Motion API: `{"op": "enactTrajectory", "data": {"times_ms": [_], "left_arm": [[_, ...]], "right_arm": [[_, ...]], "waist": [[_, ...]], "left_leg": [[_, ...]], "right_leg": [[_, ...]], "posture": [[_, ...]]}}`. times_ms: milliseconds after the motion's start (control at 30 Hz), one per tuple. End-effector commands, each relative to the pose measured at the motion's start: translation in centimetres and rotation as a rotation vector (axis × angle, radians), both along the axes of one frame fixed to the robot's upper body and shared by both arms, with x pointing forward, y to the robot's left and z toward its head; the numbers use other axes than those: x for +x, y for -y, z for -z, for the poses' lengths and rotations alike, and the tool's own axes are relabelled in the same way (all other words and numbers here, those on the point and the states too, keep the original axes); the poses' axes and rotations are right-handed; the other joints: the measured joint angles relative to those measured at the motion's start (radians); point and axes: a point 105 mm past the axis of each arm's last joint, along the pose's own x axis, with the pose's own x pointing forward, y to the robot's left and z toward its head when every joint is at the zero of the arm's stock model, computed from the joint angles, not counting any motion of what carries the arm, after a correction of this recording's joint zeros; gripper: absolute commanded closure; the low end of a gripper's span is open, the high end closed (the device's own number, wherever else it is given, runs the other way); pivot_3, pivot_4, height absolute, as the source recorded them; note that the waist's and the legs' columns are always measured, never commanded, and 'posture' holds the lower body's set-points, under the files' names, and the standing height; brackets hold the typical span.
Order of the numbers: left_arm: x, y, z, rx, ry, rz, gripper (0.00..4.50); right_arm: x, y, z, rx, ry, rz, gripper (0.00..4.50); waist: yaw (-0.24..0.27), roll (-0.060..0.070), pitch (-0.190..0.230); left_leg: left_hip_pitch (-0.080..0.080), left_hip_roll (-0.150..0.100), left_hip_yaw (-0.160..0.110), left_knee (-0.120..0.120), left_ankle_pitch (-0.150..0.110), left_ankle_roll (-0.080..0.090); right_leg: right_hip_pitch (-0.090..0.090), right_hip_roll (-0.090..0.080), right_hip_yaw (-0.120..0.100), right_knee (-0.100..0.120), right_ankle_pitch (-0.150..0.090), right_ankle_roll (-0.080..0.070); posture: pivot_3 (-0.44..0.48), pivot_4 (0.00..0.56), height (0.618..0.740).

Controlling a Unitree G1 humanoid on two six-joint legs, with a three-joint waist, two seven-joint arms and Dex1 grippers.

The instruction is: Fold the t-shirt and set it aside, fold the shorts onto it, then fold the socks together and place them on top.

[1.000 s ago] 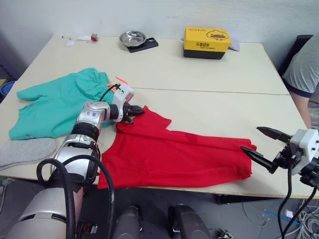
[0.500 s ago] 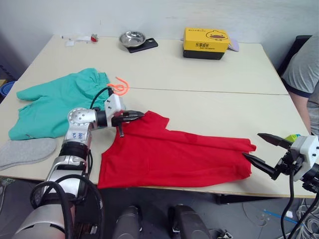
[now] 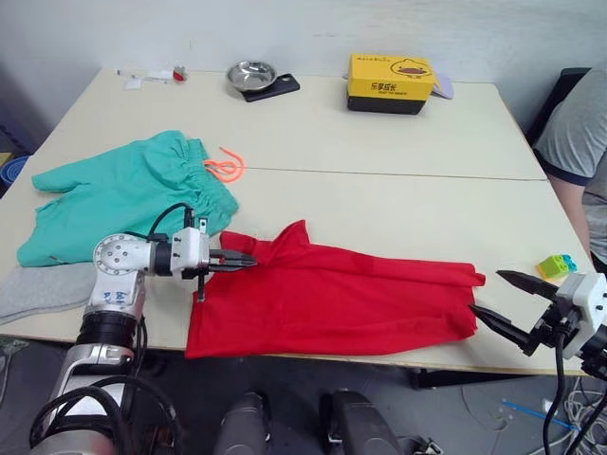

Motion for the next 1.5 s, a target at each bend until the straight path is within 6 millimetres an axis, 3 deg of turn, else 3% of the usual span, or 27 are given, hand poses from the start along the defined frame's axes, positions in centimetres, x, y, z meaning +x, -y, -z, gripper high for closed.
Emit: {"op": "enactTrajectory", "data": {"times_ms": [33, 500, 767, 900, 1100, 1167, 1300, 1433, 1500], "left_arm": [[-1.1, 0.3, -0.4, 0.025, 0.043, 0.055, 4.47], [-3.3, -1.4, 2.6, 0.290, 0.095, 0.170, 4.47], [-3.1, -1.4, 2.0, 0.218, 0.023, 0.121, 4.47], [-2.8, -1.8, 0.9, 0.160, -0.088, 0.048, 3.62], [-3.4, -3.2, -2.8, 0.006, -0.328, -0.067, 1.69], [-3.2, -3.1, -4.1, -0.059, -0.357, -0.094, 1.69], [-2.4, -1.4, -4.5, -0.145, -0.331, -0.124, 1.65], [-2.1, 0.9, -3.2, -0.177, -0.299, -0.131, 2.48], [-1.7, 2.2, -2.1, -0.186, -0.294, -0.162, 3.14]], "right_arm": [[-0.2, 0.9, -0.7, -0.025, 0.028, 0.021, 0.00], [0.2, 1.1, 0.0, -0.031, 0.023, 0.023, 0.00], [0.5, 1.0, 0.0, -0.026, 0.039, 0.027, 0.00], [1.2, 1.4, -0.7, 0.018, 0.063, 0.074, 0.00], [1.3, -0.3, -2.4, 0.029, 0.043, -0.011, 0.00], [1.6, -1.9, -3.5, 0.054, 0.052, -0.078, 0.00], [1.9, -5.2, -3.5, 0.023, 0.056, -0.186, 1.19], [2.1, -9.4, -2.1, -0.018, 0.069, -0.235, 2.57], [2.5, -11.3, -1.2, -0.044, 0.105, -0.216, 3.32]], "waist": [[0.000, 0.000, 0.000], [-0.003, 0.000, 0.000], [0.000, 0.000, 0.000], [-0.002, 0.001, 0.000], [-0.011, 0.002, 0.000], [-0.016, 0.002, 0.001], [-0.018, 0.002, 0.001], [-0.018, 0.002, 0.001], [-0.018, 0.002, 0.001]], "left_leg": [[0.000, 0.000, 0.000, 0.000, 0.000, 0.000], [0.001, 0.000, 0.000, -0.001, -0.001, 0.003], [0.001, 0.000, 0.000, -0.001, -0.002, 0.003], [0.000, 0.000, 0.000, -0.001, -0.002, 0.003], [0.000, 0.001, 0.000, -0.004, -0.002, 0.003], [0.001, 0.001, 0.000, -0.004, -0.001, 0.003], [0.001, 0.000, -0.001, -0.004, -0.001, 0.003], [0.000, 0.000, -0.001, -0.004, -0.001, 0.002], [0.000, 0.000, -0.001, -0.004, -0.001, 0.002]], "right_leg": [[0.000, 0.000, 0.000, 0.000, 0.000, 0.000], [0.000, 0.000, 0.000, -0.001, 0.001, -0.001], [0.000, -0.001, 0.000, -0.001, 0.001, -0.001], [0.000, -0.001, 0.000, -0.001, 0.001, -0.001], [-0.001, -0.001, 0.000, -0.001, 0.000, -0.002], [-0.001, -0.001, 0.000, -0.001, 0.000, -0.002], [0.000, -0.002, 0.000, -0.001, 0.000, -0.002], [-0.001, -0.001, 0.000, -0.002, 0.000, -0.002], [-0.001, -0.001, 0.000, -0.002, 0.000, -0.001]], "posture": [[0.000, 0.150, 0.740], [0.000, 0.150, 0.740], [0.000, 0.150, 0.740], [0.000, 0.150, 0.740], [0.000, 0.150, 0.740], [0.000, 0.150, 0.740], [0.000, 0.150, 0.740], [0.000, 0.150, 0.740], [0.000, 0.150, 0.740]]}}
